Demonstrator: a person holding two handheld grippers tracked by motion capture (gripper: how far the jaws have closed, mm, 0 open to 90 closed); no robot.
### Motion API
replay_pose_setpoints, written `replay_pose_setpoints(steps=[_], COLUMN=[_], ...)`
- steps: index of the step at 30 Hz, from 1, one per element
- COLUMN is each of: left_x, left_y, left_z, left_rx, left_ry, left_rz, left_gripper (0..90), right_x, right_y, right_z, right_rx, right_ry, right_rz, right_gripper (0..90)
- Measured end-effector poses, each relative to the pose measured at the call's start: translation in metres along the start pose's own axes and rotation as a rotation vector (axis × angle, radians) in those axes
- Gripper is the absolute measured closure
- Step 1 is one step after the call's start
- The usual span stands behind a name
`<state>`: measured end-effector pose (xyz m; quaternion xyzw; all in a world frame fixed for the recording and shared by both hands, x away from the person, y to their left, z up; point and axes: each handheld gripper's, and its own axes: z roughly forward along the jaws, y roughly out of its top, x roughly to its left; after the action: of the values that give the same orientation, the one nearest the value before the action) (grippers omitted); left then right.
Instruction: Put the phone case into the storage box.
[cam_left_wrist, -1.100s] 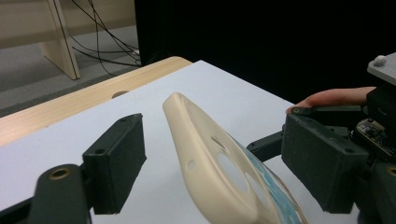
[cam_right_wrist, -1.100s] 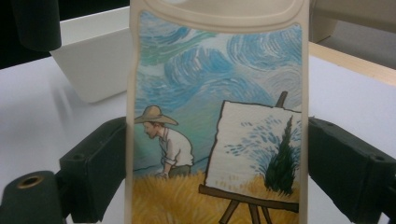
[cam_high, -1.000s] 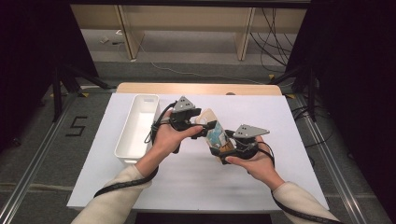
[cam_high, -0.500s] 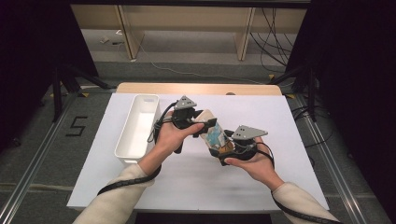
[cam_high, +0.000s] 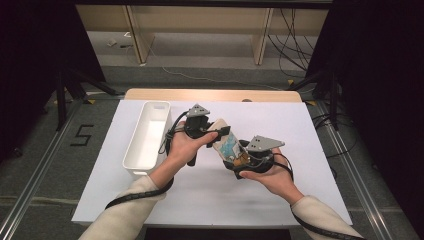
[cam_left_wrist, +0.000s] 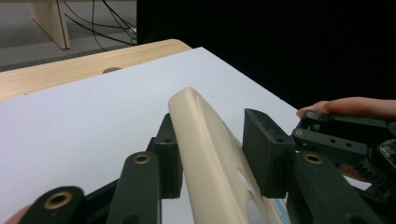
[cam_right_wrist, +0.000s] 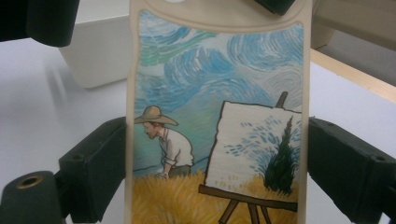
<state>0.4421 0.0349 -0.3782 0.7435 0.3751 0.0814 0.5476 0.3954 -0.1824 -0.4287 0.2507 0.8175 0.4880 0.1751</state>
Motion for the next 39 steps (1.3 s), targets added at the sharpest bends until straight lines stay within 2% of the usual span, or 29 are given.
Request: replay_pose_setpoints(steps=[2, 6, 8, 10, 11, 15, 17, 20, 27, 32, 39], left_x=[0.0, -0.003, -0.006, -0.011, -0.013, -0.016, -0.015, -0.012, -0.013, -0.012, -0.014], left_y=[0.0, -0.001, -0.002, -0.002, -0.001, 0.0, 0.002, 0.003, 0.005, 0.006, 0.005], left_z=[-0.001, -0.002, -0.002, -0.001, -0.001, -0.003, -0.005, -0.008, -0.01, -0.013, -0.011], left_rx=[0.0, -0.019, -0.038, -0.045, -0.047, -0.056, -0.066, -0.069, -0.053, -0.039, -0.008], left_ry=[-0.013, -0.053, -0.114, -0.108, -0.116, -0.124, -0.099, -0.117, -0.137, -0.157, -0.201], left_rz=[-0.011, -0.035, -0.075, -0.033, -0.025, -0.002, 0.033, 0.032, 0.089, 0.109, 0.14], left_gripper=[63.1, 74.0, 83.2, 86.5, 87.1, 88.4, 88.9, 89.0, 89.0, 89.0, 89.0], right_x=[0.0, 0.001, 0.002, 0.002, 0.003, 0.003, 0.001, -0.001, -0.008, -0.015, -0.02], right_y=[0.0, 0.0, -0.001, -0.001, -0.002, -0.002, -0.001, -0.003, -0.003, -0.004, -0.007], right_z=[0.0, 0.001, 0.002, 0.003, 0.004, 0.005, 0.003, 0.002, -0.002, -0.005, -0.005], right_rx=[0.0, 0.004, 0.004, 0.01, 0.004, -0.001, 0.006, 0.016, 0.009, 0.007, 0.027], right_ry=[-0.002, -0.011, -0.02, -0.026, -0.043, -0.048, -0.037, -0.024, 0.003, 0.019, 0.076], right_rz=[-0.007, -0.024, -0.03, -0.036, -0.039, -0.033, -0.028, -0.023, 0.006, 0.013, 0.018], right_gripper=[11.5, 10.9, 10.7, 10.4, 10.2, 9.6, 9.7, 9.3, 9.1, 11.8, 16.1])
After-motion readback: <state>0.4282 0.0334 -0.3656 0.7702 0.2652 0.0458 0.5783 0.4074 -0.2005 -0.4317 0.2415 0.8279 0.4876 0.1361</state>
